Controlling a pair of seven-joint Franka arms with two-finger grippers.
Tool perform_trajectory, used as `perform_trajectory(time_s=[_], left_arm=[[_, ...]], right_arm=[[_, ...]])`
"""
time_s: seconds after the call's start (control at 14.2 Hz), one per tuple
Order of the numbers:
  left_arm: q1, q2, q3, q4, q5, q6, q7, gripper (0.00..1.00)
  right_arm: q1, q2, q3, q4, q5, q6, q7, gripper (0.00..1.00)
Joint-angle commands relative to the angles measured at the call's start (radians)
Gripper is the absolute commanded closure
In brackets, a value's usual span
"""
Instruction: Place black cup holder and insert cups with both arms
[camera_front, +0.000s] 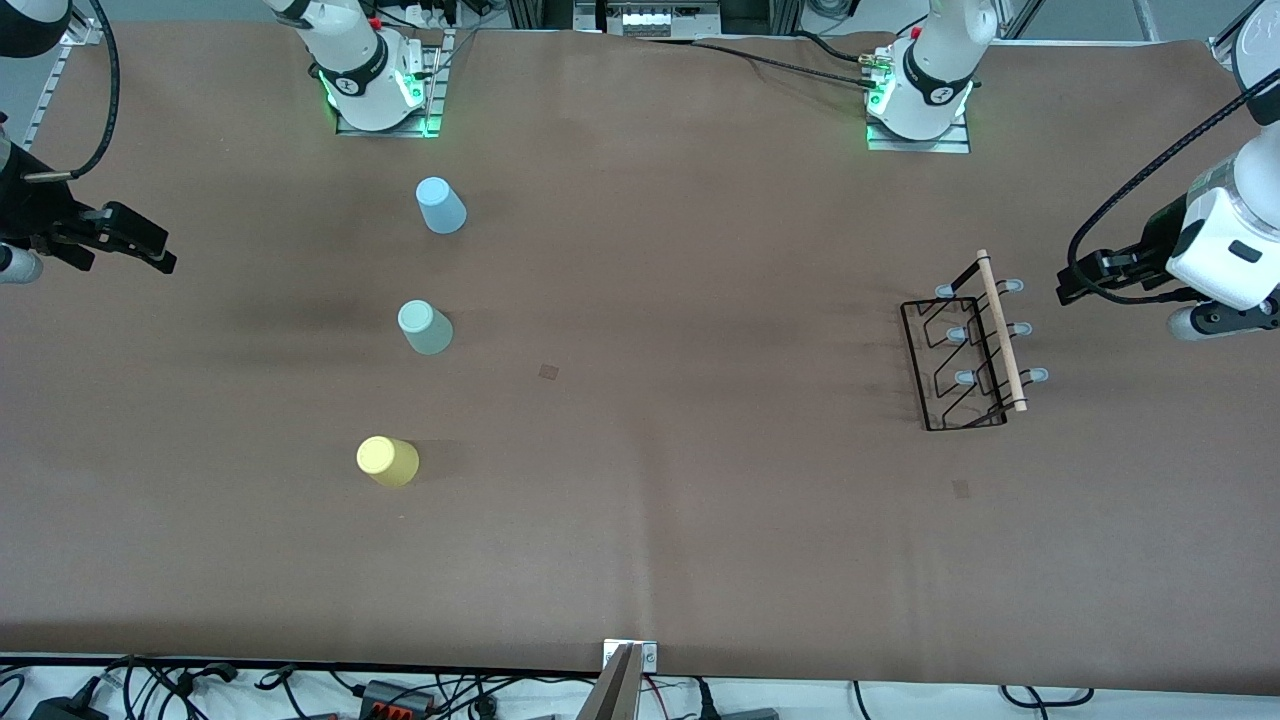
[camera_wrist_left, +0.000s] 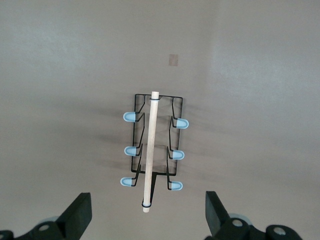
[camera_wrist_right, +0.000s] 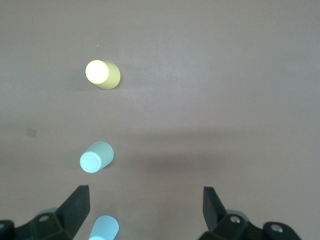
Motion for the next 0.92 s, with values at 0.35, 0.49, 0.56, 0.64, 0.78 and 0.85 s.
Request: perform_trajectory(time_s=[0.35,0.49,0.56,0.64,0.78,0.85], left_arm=[[0.004,-0.009,-0.001,-0.003,-0.006,0.008,0.011,0.0],[0.004,0.0,-0.001,-0.005,-0.005,0.011,0.013,0.0],[0.003,0.006,-0.001,-0.005,-0.003,0.01,0.013,0.0],[0.003,0.011,-0.001,-0.006,-0.005,0.007,0.013,0.0],[0.004,0.043,-0.001,-0.018,-0.005,0.013,0.014,0.0],[0.006,0.061,-0.001,-0.025,0.0,0.04,0.02,0.0]], right_arm=[[-0.008,-0.033,0.007,-0.028,-0.013,-0.005,-0.011,0.0],[-0.008,-0.03,0.007,-0.028,-0.015,-0.003,-0.011,0.0],[-0.008,-0.03,0.007,-0.028,-0.015,-0.002,-0.011,0.0],[-0.008,-0.028,0.007,-0.027,-0.015,-0.002,-0.011,0.0],[-0.008,-0.028,0.007,-0.027,-0.015,-0.002,-0.011,0.0],[-0.008,-0.027,0.007,-0.027,-0.015,-0.002,-0.011,0.0]])
